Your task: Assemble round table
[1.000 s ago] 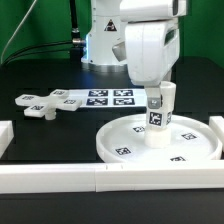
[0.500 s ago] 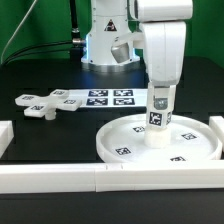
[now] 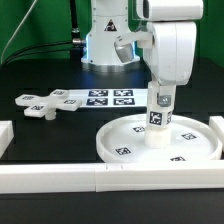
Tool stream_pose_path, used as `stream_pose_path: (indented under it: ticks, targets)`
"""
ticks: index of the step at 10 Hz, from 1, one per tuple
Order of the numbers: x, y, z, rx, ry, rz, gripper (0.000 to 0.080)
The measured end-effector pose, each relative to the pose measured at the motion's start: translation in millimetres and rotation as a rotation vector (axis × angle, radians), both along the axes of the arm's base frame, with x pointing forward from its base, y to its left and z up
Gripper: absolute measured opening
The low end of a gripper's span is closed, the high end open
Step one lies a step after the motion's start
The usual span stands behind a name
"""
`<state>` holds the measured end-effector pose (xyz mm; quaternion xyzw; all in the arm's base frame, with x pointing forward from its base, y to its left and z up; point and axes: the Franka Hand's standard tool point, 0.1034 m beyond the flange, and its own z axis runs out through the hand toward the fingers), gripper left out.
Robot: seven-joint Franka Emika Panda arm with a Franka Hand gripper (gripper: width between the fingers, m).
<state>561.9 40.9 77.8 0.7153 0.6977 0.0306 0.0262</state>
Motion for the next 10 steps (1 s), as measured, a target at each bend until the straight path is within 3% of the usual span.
stream_pose_path:
  ticks: [4,10]
  targets:
    - [-0.2,-2.9,-0.1,0.004,0.006,-0.058,0.0407]
    - [-2.1,-5.2,-1.3,0.055,0.023,-0.665,0.0409]
